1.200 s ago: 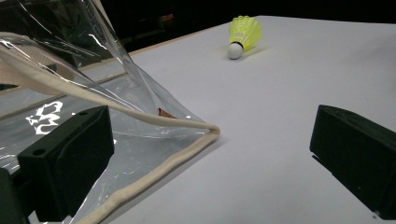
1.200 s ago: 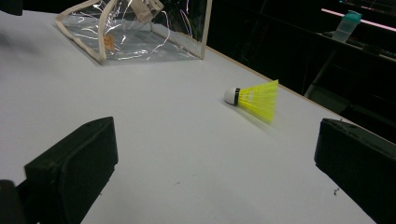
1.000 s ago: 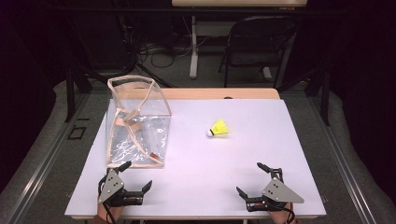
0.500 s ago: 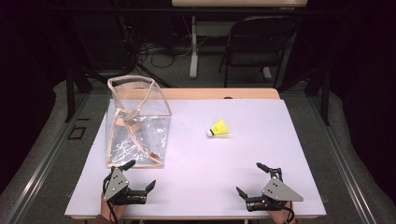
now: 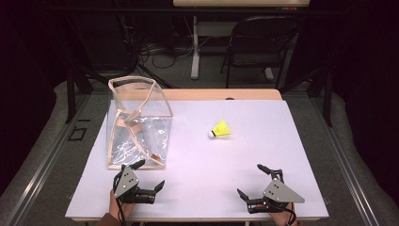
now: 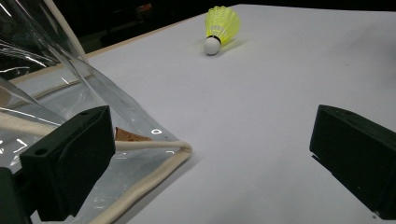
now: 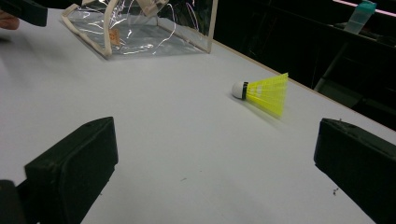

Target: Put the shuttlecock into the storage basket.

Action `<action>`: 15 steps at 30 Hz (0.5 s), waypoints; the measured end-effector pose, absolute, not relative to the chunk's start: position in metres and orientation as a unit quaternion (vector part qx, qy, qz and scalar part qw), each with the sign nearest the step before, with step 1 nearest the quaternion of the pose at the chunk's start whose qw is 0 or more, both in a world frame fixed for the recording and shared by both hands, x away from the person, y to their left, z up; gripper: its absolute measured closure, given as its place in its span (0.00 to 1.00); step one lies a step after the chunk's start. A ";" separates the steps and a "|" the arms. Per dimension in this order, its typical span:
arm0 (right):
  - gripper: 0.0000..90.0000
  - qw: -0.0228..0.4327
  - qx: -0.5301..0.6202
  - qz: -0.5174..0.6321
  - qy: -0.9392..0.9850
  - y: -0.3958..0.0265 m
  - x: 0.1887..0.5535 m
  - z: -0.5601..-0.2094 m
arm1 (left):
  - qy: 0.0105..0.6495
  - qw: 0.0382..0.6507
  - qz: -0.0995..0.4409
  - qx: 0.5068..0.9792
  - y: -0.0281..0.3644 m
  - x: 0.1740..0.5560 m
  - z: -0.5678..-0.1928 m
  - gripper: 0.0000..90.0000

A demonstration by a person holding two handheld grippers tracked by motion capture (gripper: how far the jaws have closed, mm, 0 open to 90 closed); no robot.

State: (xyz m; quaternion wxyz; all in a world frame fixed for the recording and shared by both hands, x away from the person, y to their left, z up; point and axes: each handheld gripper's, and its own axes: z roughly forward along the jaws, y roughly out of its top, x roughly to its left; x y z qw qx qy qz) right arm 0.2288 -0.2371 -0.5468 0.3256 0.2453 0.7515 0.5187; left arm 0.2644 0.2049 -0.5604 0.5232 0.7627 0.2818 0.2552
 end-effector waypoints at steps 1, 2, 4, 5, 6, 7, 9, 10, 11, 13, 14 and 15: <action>0.00 0.325 0.245 0.519 0.752 -0.237 0.229 -0.547 | 0.281 0.524 0.254 0.763 0.205 0.265 -0.560 0.00; 0.00 0.325 0.245 0.519 0.752 -0.237 0.229 -0.547 | 0.281 0.524 0.254 0.763 0.205 0.265 -0.560 0.00; 0.00 0.323 0.246 0.516 0.754 -0.236 0.229 -0.547 | 0.282 0.524 0.253 0.762 0.204 0.267 -0.560 0.00; 0.00 0.322 0.246 0.517 0.754 -0.236 0.229 -0.547 | 0.282 0.525 0.253 0.762 0.204 0.267 -0.560 0.00; 0.00 0.322 0.246 0.517 0.754 -0.236 0.230 -0.547 | 0.282 0.524 0.253 0.763 0.204 0.268 -0.560 0.00; 0.00 0.321 0.246 0.517 0.755 -0.236 0.229 -0.547 | 0.282 0.524 0.253 0.763 0.204 0.269 -0.560 0.00; 0.00 0.320 0.246 0.516 0.755 -0.236 0.229 -0.547 | 0.283 0.524 0.253 0.763 0.203 0.270 -0.559 0.00; 0.00 0.320 0.246 0.516 0.756 -0.236 0.229 -0.547 | 0.284 0.524 0.251 0.763 0.203 0.270 -0.559 0.00; 0.00 0.320 0.246 0.516 0.756 -0.236 0.229 -0.547 | 0.283 0.524 0.251 0.763 0.203 0.271 -0.559 0.00; 0.00 0.320 0.246 0.516 0.756 -0.236 0.229 -0.547 | 0.283 0.525 0.250 0.763 0.202 0.272 -0.559 0.00; 0.00 0.320 0.246 0.516 0.756 -0.236 0.229 -0.547 | 0.283 0.525 0.250 0.763 0.202 0.272 -0.559 0.00; 0.00 0.320 0.246 0.516 0.756 -0.236 0.229 -0.547 | 0.282 0.524 0.249 0.764 0.201 0.273 -0.559 0.00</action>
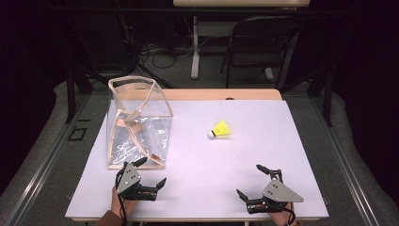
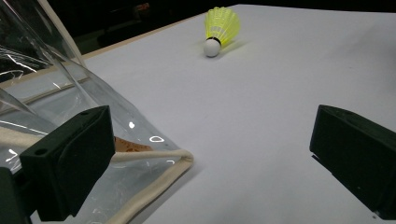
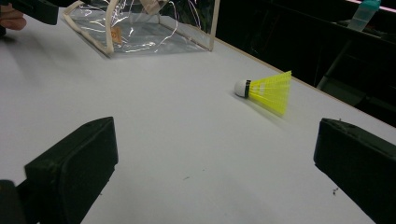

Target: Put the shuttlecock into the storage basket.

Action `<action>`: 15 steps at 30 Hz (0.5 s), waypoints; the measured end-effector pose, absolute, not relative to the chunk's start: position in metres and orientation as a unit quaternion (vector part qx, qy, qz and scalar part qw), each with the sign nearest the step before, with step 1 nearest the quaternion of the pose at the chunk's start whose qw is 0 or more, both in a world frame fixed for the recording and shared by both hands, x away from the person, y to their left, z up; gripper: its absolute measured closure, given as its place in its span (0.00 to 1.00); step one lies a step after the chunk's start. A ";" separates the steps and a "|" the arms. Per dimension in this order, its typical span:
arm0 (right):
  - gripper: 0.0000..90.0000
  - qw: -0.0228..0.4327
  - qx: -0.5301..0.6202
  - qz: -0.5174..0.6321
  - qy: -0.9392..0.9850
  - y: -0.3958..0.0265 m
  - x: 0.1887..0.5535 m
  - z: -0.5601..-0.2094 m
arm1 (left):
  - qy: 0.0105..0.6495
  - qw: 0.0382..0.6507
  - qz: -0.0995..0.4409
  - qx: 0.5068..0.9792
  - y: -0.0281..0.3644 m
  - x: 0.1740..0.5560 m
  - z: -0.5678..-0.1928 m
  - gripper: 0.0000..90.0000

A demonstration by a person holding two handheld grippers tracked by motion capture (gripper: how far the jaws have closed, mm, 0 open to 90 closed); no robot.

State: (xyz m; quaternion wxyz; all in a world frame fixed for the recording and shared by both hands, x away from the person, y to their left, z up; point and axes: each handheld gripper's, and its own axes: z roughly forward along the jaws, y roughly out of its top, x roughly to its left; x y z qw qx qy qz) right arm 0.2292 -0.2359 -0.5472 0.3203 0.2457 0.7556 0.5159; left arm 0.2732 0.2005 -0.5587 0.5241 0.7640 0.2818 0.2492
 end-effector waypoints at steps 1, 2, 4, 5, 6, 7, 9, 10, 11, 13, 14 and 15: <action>0.00 0.320 0.246 0.516 0.756 -0.236 0.229 -0.547 | 0.281 0.523 0.248 0.766 0.200 0.274 -0.558 0.00; 0.00 0.319 0.246 0.516 0.756 -0.236 0.229 -0.547 | 0.280 0.524 0.247 0.765 0.200 0.274 -0.558 0.00; 0.00 0.320 0.246 0.515 0.756 -0.236 0.229 -0.547 | 0.280 0.525 0.246 0.766 0.198 0.276 -0.558 0.00; 0.00 0.319 0.247 0.515 0.756 -0.236 0.229 -0.548 | 0.279 0.525 0.246 0.766 0.197 0.276 -0.557 0.00; 0.00 0.319 0.247 0.516 0.756 -0.236 0.229 -0.548 | 0.278 0.524 0.245 0.767 0.197 0.277 -0.556 0.00; 0.00 0.319 0.247 0.516 0.756 -0.236 0.229 -0.548 | 0.278 0.524 0.245 0.767 0.197 0.277 -0.556 0.00; 0.00 0.320 0.248 0.515 0.756 -0.237 0.229 -0.548 | 0.276 0.524 0.244 0.768 0.195 0.279 -0.555 0.00; 0.00 0.320 0.248 0.515 0.756 -0.237 0.229 -0.548 | 0.276 0.524 0.244 0.768 0.195 0.279 -0.555 0.00; 0.00 0.319 0.249 0.513 0.756 -0.237 0.229 -0.548 | 0.277 0.526 0.243 0.767 0.194 0.280 -0.555 0.00; 0.00 0.319 0.249 0.514 0.756 -0.237 0.229 -0.548 | 0.275 0.525 0.244 0.768 0.193 0.281 -0.553 0.00; 0.00 0.319 0.249 0.514 0.756 -0.237 0.229 -0.548 | 0.275 0.525 0.244 0.768 0.193 0.281 -0.553 0.00; 0.00 0.319 0.248 0.514 0.757 -0.236 0.229 -0.548 | 0.273 0.525 0.244 0.769 0.192 0.282 -0.553 0.00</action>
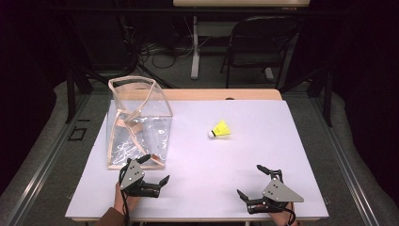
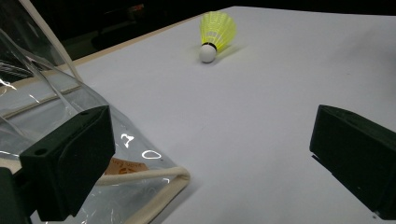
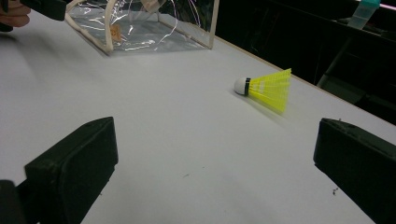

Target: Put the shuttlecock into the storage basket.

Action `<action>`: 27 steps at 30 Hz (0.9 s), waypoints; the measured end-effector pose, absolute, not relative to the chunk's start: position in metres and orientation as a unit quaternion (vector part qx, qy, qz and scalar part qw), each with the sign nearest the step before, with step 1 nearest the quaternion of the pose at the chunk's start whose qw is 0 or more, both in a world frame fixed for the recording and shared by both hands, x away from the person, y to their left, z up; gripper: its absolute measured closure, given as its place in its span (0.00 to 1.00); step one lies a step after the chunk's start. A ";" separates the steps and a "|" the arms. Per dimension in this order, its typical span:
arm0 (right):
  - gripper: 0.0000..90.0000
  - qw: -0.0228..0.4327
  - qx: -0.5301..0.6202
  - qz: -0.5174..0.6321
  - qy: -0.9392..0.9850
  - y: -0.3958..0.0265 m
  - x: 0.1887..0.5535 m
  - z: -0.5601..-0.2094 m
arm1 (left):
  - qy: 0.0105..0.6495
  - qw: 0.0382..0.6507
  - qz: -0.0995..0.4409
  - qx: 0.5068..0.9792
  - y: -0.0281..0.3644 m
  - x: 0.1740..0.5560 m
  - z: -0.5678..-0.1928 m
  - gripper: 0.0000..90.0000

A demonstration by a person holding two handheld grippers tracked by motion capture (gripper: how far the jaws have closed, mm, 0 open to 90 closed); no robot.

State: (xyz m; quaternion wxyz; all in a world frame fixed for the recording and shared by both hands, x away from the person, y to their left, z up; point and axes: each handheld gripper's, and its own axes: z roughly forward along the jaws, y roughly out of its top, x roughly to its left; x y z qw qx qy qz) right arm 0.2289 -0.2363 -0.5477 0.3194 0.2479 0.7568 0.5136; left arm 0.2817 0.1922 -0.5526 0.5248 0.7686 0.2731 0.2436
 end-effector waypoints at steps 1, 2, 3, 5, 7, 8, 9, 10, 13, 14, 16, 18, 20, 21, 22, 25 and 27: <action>0.00 0.319 0.248 0.514 0.757 -0.236 0.229 -0.548 | 0.273 0.525 0.244 0.769 0.192 0.282 -0.553 0.00; 0.00 0.319 0.247 0.515 0.756 -0.236 0.229 -0.548 | 0.272 0.524 0.244 0.769 0.192 0.283 -0.551 0.00; 0.00 0.319 0.248 0.514 0.757 -0.236 0.229 -0.548 | 0.273 0.524 0.244 0.769 0.191 0.283 -0.550 0.00; 0.00 0.318 0.249 0.514 0.757 -0.236 0.229 -0.548 | 0.272 0.524 0.244 0.770 0.191 0.284 -0.550 0.00; 0.00 0.318 0.249 0.513 0.757 -0.236 0.229 -0.548 | 0.272 0.522 0.242 0.771 0.190 0.285 -0.548 0.00; 0.00 0.318 0.249 0.514 0.757 -0.236 0.229 -0.548 | 0.272 0.522 0.237 0.773 0.188 0.287 -0.547 0.00; 0.00 0.318 0.249 0.513 0.757 -0.236 0.229 -0.548 | 0.271 0.520 0.235 0.775 0.188 0.288 -0.546 0.00; 0.00 0.318 0.249 0.514 0.757 -0.236 0.229 -0.548 | 0.272 0.519 0.233 0.776 0.187 0.288 -0.546 0.00; 0.00 0.318 0.249 0.514 0.757 -0.236 0.229 -0.548 | 0.271 0.518 0.232 0.778 0.185 0.291 -0.543 0.00; 0.00 0.318 0.249 0.514 0.757 -0.236 0.229 -0.548 | 0.270 0.518 0.231 0.778 0.184 0.292 -0.542 0.00; 0.00 0.317 0.249 0.513 0.757 -0.236 0.229 -0.548 | 0.268 0.518 0.232 0.778 0.183 0.293 -0.540 0.00; 0.00 0.317 0.249 0.513 0.757 -0.236 0.229 -0.548 | 0.267 0.518 0.232 0.779 0.182 0.294 -0.539 0.00; 0.00 0.318 0.249 0.513 0.757 -0.236 0.229 -0.548 | 0.265 0.519 0.232 0.779 0.181 0.295 -0.537 0.00; 0.00 0.317 0.249 0.513 0.757 -0.236 0.229 -0.548 | 0.263 0.520 0.230 0.779 0.180 0.296 -0.536 0.00; 0.00 0.317 0.250 0.513 0.758 -0.236 0.229 -0.548 | 0.262 0.519 0.231 0.780 0.179 0.297 -0.536 0.00; 0.00 0.317 0.250 0.513 0.758 -0.236 0.229 -0.548 | 0.256 0.517 0.230 0.784 0.175 0.300 -0.534 0.00; 0.00 0.317 0.250 0.512 0.758 -0.236 0.229 -0.548 | 0.254 0.516 0.229 0.785 0.174 0.300 -0.534 0.00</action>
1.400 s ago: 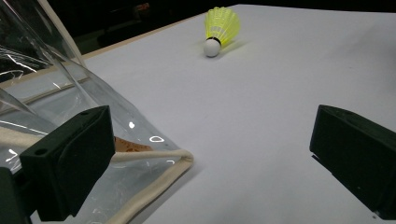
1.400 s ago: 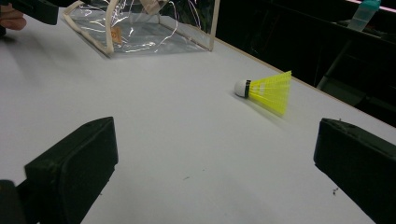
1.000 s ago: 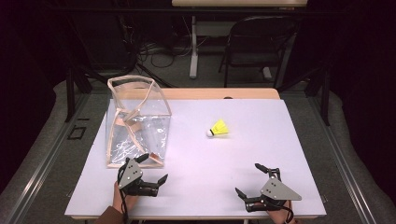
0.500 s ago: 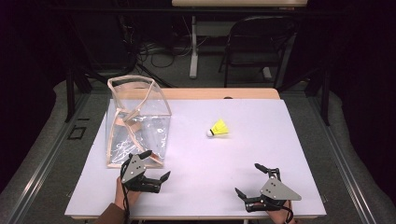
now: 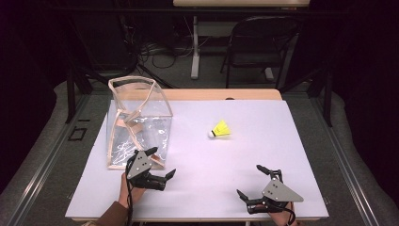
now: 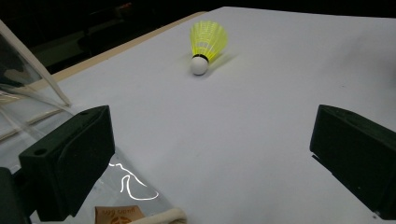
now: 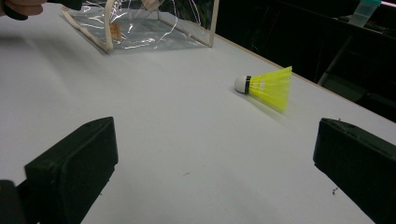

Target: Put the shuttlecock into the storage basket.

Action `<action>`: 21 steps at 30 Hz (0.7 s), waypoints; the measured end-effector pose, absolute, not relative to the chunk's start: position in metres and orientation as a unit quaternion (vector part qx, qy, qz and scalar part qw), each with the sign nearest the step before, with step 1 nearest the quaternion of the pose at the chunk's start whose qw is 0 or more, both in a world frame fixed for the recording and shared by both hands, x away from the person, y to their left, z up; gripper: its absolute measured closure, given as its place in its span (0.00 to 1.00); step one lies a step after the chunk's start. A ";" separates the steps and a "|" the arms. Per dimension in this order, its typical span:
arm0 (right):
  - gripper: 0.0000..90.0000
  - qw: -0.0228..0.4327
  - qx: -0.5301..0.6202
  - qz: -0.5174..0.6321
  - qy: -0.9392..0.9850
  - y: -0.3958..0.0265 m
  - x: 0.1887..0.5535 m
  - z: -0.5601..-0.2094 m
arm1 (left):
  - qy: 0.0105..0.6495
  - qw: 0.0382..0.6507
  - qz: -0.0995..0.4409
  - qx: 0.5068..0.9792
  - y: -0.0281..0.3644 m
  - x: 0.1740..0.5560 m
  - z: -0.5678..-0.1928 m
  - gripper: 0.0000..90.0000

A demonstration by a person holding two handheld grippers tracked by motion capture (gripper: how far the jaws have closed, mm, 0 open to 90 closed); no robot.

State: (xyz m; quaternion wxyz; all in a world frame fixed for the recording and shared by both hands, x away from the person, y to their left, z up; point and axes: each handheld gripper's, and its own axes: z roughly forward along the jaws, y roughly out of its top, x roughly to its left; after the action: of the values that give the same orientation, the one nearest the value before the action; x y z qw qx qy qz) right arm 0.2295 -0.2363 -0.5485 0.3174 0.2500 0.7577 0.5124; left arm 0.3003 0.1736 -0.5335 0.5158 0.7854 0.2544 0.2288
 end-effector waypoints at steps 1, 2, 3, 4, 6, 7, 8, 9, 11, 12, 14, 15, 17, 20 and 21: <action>0.00 0.317 0.250 0.512 0.758 -0.236 0.229 -0.548 | 0.253 0.516 0.228 0.786 0.173 0.301 -0.533 0.00; 0.00 0.317 0.250 0.513 0.758 -0.236 0.230 -0.549 | 0.252 0.514 0.227 0.788 0.171 0.302 -0.533 0.00; 0.00 0.317 0.250 0.513 0.757 -0.236 0.230 -0.549 | 0.250 0.512 0.228 0.790 0.170 0.303 -0.532 0.00; 0.00 0.317 0.250 0.513 0.757 -0.236 0.230 -0.549 | 0.248 0.512 0.226 0.791 0.169 0.304 -0.531 0.00; 0.00 0.318 0.250 0.512 0.758 -0.236 0.230 -0.548 | 0.245 0.511 0.225 0.792 0.166 0.307 -0.531 0.00; 0.00 0.317 0.250 0.513 0.758 -0.236 0.230 -0.549 | 0.245 0.510 0.225 0.793 0.165 0.308 -0.530 0.00; 0.00 0.317 0.250 0.513 0.757 -0.236 0.230 -0.549 | 0.243 0.509 0.224 0.795 0.164 0.308 -0.530 0.00; 0.00 0.318 0.250 0.512 0.758 -0.236 0.230 -0.549 | 0.242 0.509 0.224 0.795 0.163 0.310 -0.530 0.00; 0.00 0.317 0.250 0.513 0.758 -0.236 0.230 -0.549 | 0.240 0.508 0.222 0.797 0.161 0.311 -0.530 0.00; 0.00 0.317 0.250 0.513 0.758 -0.236 0.230 -0.549 | 0.240 0.508 0.222 0.797 0.161 0.311 -0.530 0.00; 0.00 0.317 0.251 0.513 0.758 -0.236 0.230 -0.549 | 0.239 0.505 0.219 0.800 0.159 0.314 -0.529 0.00; 0.00 0.317 0.251 0.513 0.758 -0.236 0.230 -0.549 | 0.239 0.505 0.219 0.800 0.159 0.314 -0.529 0.00; 0.00 0.317 0.250 0.513 0.758 -0.236 0.230 -0.549 | 0.237 0.505 0.216 0.801 0.157 0.316 -0.529 0.00; 0.00 0.316 0.250 0.513 0.758 -0.236 0.230 -0.549 | 0.237 0.505 0.215 0.802 0.156 0.317 -0.529 0.00; 0.00 0.316 0.251 0.512 0.758 -0.236 0.230 -0.549 | 0.235 0.504 0.214 0.803 0.155 0.318 -0.528 0.00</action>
State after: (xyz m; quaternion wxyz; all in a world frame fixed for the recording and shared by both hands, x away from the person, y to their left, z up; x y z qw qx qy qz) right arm 0.2297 -0.2363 -0.5486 0.3160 0.2506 0.7582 0.5123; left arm 0.3184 0.1552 -0.5282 0.5040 0.8030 0.2353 0.2139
